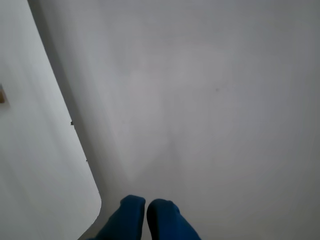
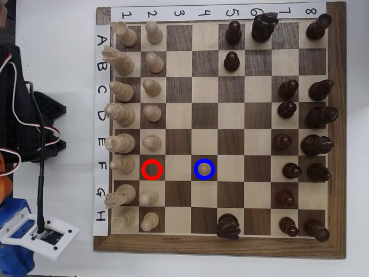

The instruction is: Move the piece to destination

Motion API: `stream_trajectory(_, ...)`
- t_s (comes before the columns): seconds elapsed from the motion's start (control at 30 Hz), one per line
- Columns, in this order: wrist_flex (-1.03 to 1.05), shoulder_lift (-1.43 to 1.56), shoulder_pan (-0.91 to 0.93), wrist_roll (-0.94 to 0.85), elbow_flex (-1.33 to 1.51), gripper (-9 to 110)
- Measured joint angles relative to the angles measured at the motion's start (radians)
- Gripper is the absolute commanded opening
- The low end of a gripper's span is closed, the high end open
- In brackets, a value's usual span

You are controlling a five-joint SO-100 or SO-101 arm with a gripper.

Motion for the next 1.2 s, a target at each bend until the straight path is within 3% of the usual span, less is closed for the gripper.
stream_trajectory(0.5, 0.138, 0.17, 0.091, -0.192, 0.179, 2)
stream_trajectory(1.2, 0.265, 0.189, 0.12, -0.267, 0.232, 1)
